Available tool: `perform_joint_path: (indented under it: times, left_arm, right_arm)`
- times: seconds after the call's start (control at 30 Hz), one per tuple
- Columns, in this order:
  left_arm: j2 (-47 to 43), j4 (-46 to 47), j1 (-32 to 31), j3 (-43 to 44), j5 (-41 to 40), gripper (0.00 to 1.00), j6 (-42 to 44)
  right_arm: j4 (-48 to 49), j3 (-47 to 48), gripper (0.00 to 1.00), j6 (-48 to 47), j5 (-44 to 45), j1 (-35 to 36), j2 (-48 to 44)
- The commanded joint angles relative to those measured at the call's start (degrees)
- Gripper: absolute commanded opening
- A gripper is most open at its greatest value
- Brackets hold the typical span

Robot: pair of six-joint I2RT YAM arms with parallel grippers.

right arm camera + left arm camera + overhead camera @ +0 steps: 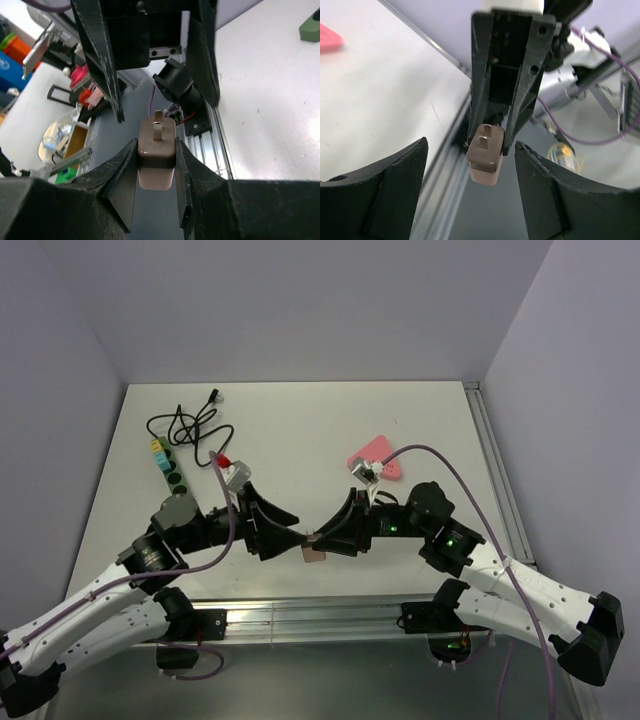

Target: Insert the plug

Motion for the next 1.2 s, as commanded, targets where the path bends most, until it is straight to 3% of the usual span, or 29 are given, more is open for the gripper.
perform_joint_path:
  times: [0.0, 0.2, 0.47, 0.6, 0.77, 1.17]
  left_arm:
    - [-4.88, -0.95, -0.03, 0.98, -10.61, 0.74, -0.85]
    - [-11.56, -0.69, -0.03, -1.3, -17.58, 0.7, -3.48]
    - [-12.9, 8.01, -0.03, -6.49, -16.61, 0.58, -8.15]
    - [-11.76, 12.21, -0.04, -7.71, -15.56, 0.57, -9.64]
    - [-11.32, 17.06, -0.03, -9.21, -14.69, 0.65, -12.01]
    - [-10.17, 19.09, -0.03, -9.39, -15.12, 0.55, -12.45]
  right_arm:
    - [8.07, -1.03, 0.0, 4.14, 5.21, -0.26, -1.68]
    - [16.76, -2.87, 0.0, 10.12, 13.21, -0.35, -1.94]
    - [32.67, -4.81, 0.0, 19.87, 18.4, -0.26, 3.41]
    - [40.05, -5.69, 0.0, 24.09, 19.45, -0.26, 6.66]
    - [43.58, -5.78, 0.0, 25.68, 20.33, 0.35, 9.39]
    - [47.19, -5.34, 0.0, 26.39, 20.34, 1.5, 14.31]
